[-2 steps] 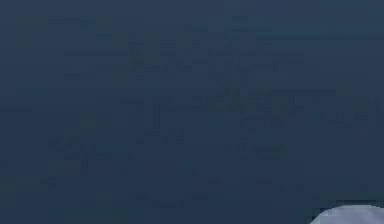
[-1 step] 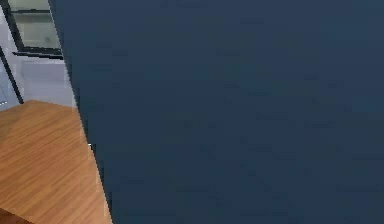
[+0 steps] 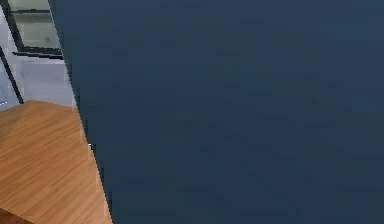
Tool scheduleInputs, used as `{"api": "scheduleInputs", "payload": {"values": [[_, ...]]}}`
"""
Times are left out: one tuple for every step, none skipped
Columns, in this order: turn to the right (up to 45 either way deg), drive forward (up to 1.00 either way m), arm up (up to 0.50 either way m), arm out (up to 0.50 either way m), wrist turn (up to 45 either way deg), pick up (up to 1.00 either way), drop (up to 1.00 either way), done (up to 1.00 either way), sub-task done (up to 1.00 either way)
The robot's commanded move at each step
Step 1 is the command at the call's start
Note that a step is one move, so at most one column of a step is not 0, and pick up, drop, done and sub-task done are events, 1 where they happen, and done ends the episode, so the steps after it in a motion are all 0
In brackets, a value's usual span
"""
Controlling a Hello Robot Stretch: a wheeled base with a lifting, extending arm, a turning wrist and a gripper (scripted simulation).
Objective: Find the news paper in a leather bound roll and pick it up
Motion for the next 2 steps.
{"api": "scheduleInputs", "payload": {"values": [[0.0,0.00,0.38,0.00,0.0,0.00,0.00,0.00,0.00],[0.0,0.00,0.00,0.16,0.0,0.00,0.00,0.00,0.00]]}}
